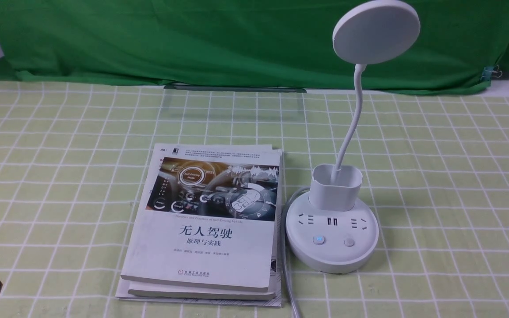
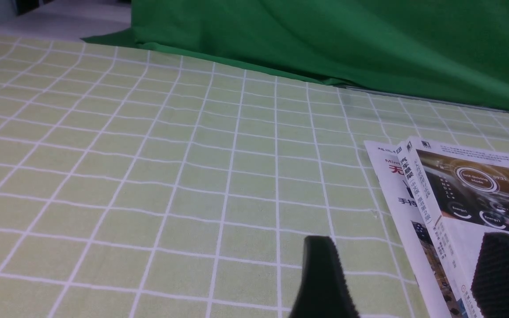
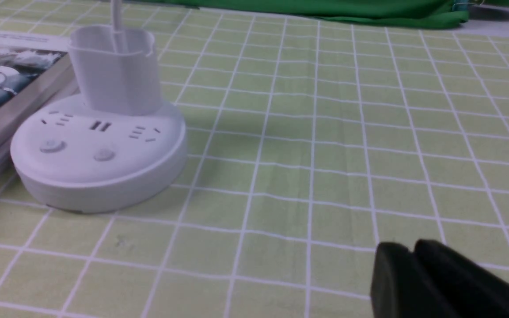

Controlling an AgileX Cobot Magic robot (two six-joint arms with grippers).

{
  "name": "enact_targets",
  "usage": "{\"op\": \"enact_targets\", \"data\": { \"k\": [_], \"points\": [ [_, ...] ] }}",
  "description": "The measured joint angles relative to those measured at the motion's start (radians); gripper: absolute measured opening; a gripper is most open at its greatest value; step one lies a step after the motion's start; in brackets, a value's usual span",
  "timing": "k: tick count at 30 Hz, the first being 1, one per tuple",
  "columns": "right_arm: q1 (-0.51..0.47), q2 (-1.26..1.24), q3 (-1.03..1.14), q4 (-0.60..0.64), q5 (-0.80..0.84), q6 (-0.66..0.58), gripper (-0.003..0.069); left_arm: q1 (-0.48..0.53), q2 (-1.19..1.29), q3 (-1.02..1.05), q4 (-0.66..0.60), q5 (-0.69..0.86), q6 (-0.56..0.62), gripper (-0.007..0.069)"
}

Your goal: Turn off the desk lamp on the green coffee tablecloth by hand.

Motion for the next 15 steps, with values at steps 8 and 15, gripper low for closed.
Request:
{"op": "enact_targets", "data": {
  "k": [8, 15],
  "points": [
    [0.0, 0.0, 0.0, 0.0, 0.0, 0.0, 0.0141, 0.0, 0.0, 0.0, 0.0, 0.0, 0.0, 0.041],
    [0.0, 0.0, 0.0, 0.0, 0.0, 0.0, 0.0148, 0.0, 0.0, 0.0, 0.0, 0.0, 0.0, 0.041]
  ]
}}
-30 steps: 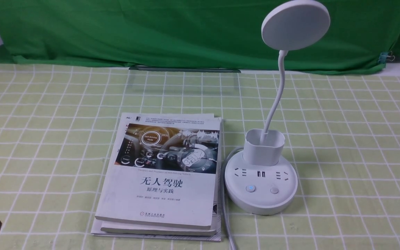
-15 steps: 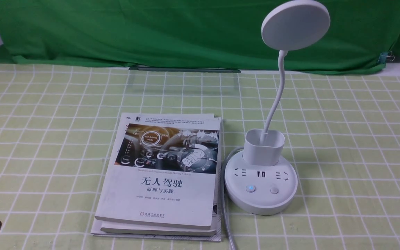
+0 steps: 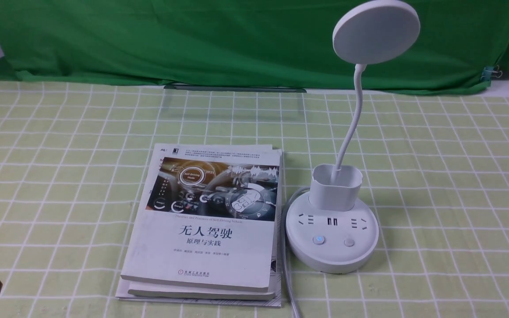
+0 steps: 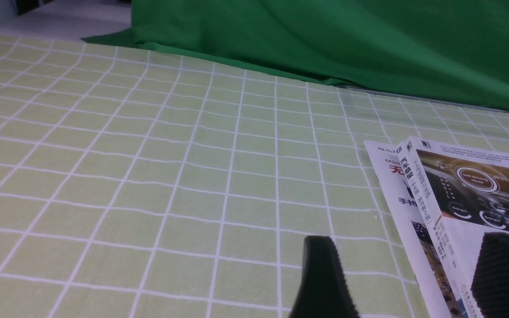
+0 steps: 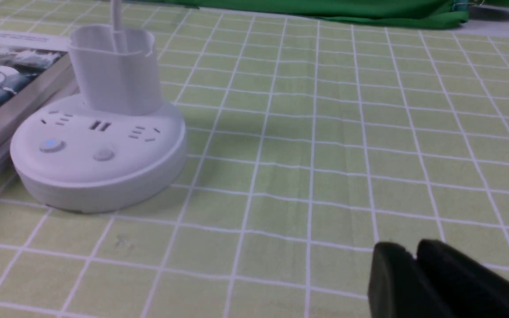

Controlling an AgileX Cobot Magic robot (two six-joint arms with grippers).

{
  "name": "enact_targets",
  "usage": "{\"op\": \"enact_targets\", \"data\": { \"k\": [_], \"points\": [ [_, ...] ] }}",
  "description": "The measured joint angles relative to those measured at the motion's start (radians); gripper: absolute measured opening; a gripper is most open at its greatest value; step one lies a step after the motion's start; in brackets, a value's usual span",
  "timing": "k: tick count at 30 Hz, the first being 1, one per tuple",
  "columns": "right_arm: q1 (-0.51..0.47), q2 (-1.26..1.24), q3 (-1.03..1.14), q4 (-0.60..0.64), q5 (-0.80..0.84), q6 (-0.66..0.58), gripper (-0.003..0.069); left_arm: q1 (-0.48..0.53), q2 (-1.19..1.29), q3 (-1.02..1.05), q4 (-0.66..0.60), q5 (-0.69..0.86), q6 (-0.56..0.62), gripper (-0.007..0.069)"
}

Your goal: Turn off the desk lamp on the green coffee tablecloth by hand.

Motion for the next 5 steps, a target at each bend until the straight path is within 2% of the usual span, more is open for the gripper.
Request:
{"op": "enact_targets", "data": {
  "k": [5],
  "points": [
    [0.0, 0.0, 0.0, 0.0, 0.0, 0.0, 0.0158, 0.0, 0.0, 0.0, 0.0, 0.0, 0.0, 0.041]
  ]
}}
